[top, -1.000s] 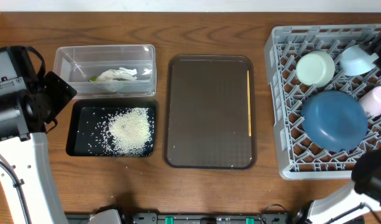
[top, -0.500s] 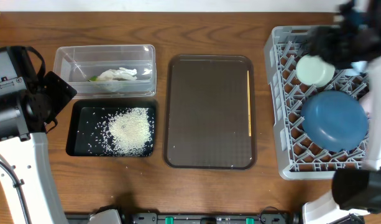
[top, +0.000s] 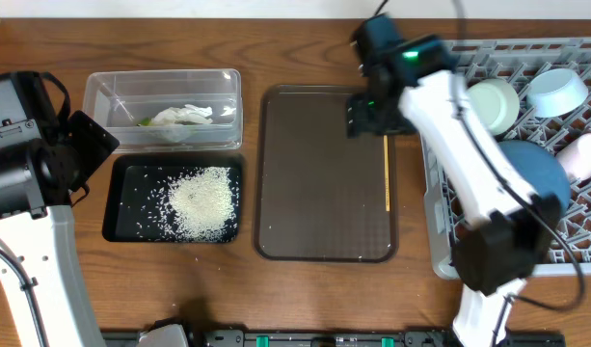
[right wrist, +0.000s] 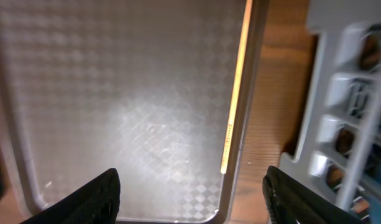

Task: Sort waste into correct bins and load items into the dishwasher rack
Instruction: 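Move the right gripper to the wooden chopstick on the tray and grasp it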

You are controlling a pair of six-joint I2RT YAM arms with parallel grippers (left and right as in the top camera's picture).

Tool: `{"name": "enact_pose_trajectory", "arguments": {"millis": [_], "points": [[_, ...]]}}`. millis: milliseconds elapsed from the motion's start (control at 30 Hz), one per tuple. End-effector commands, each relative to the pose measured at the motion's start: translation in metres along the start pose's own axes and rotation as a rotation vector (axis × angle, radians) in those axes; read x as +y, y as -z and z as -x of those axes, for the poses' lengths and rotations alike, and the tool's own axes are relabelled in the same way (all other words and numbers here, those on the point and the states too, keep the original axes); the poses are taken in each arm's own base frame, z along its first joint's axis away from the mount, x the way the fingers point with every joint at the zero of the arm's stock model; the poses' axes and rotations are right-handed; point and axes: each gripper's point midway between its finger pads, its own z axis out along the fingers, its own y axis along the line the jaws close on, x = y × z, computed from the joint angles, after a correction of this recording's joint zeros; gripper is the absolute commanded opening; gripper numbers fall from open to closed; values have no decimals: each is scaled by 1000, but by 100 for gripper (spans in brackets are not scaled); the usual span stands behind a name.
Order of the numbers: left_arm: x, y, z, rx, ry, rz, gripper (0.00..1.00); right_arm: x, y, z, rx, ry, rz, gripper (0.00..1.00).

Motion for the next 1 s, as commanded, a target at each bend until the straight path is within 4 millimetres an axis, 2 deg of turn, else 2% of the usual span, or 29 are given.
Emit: {"name": "enact_pose_trajectory", "arguments": {"millis": [0,133,300,500,700,800,967], "points": [[2,2,2,-8,5,4,93,-5,-33,-1,48,-70,-101,72],[2,2,2,-8,5,4,93,-6,-71,-7,134,-64,-144,72],[2,2,2,-8,5,4,93,-10,-99,-8,187,-59,-169,72],[2,2,2,-8,5,4,93,-12,-111,3,181,14,-107,73],[2,2,2,-8,5,4,93,-29,-113,16,166,5,-89,73],[2,2,2,-8,5,4,93,-25,-117,19,168,63,-21,73],[2,2,2,-8,5,4,93,-22,-127,15,173,78,-10,72]]}}
